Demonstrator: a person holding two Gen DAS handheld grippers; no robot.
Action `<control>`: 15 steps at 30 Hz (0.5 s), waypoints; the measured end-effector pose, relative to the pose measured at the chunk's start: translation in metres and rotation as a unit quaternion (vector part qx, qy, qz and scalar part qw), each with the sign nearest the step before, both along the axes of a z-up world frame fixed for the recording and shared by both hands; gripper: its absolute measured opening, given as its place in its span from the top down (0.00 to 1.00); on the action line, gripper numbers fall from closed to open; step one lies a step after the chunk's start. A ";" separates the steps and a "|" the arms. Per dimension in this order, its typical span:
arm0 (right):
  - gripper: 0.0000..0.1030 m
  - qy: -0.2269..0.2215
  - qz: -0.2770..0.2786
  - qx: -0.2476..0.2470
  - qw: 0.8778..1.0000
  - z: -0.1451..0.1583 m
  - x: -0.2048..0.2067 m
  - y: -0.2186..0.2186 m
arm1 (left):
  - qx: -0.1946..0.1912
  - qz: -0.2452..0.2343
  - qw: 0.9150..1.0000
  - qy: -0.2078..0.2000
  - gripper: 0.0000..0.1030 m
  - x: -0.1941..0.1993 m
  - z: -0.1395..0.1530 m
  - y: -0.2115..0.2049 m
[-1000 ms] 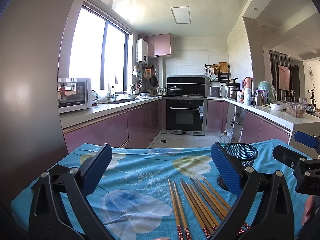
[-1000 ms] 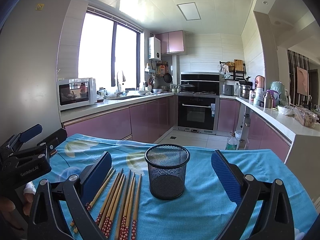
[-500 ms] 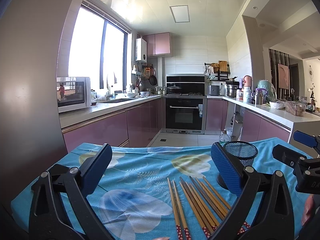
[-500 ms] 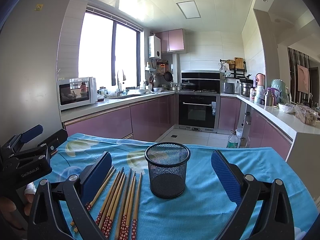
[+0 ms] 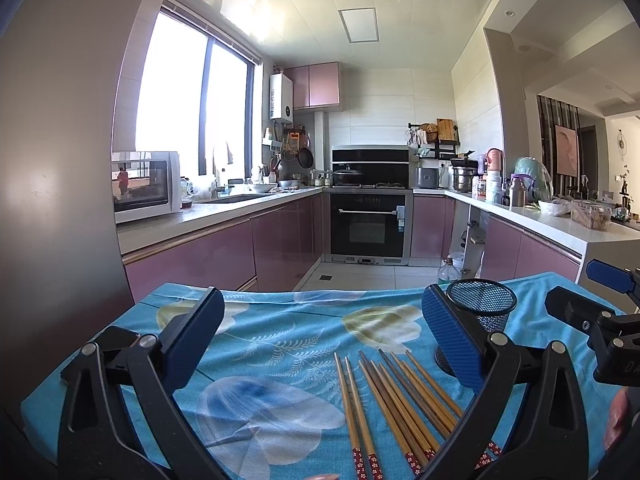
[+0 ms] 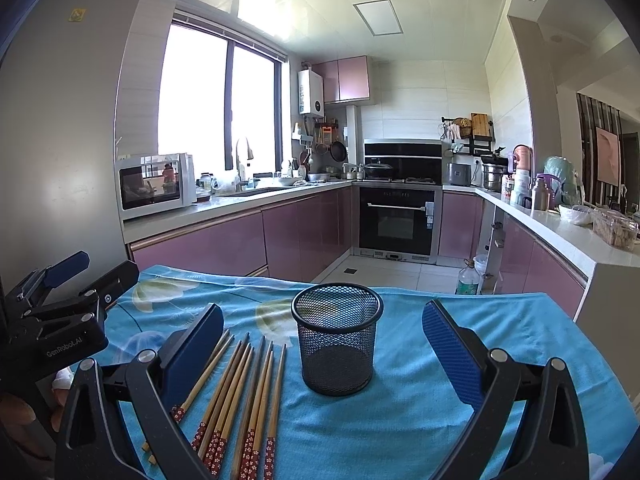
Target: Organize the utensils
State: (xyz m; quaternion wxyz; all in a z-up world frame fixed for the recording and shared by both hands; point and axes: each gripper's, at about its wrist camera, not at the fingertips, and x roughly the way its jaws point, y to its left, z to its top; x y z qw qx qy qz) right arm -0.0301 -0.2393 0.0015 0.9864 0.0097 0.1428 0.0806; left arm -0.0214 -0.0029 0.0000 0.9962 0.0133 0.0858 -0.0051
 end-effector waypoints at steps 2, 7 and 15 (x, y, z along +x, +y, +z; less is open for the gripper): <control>0.06 0.002 0.001 0.001 1.000 0.000 0.000 0.000 | 0.001 0.000 1.000 0.001 0.05 0.000 0.000 0.000; 0.06 0.022 0.008 0.002 1.000 -0.003 0.005 -0.002 | 0.005 -0.004 1.000 0.022 0.05 0.006 -0.004 0.001; 0.31 0.139 0.043 -0.003 0.989 -0.031 0.034 0.000 | 0.015 -0.024 0.991 0.130 0.05 0.036 -0.026 0.013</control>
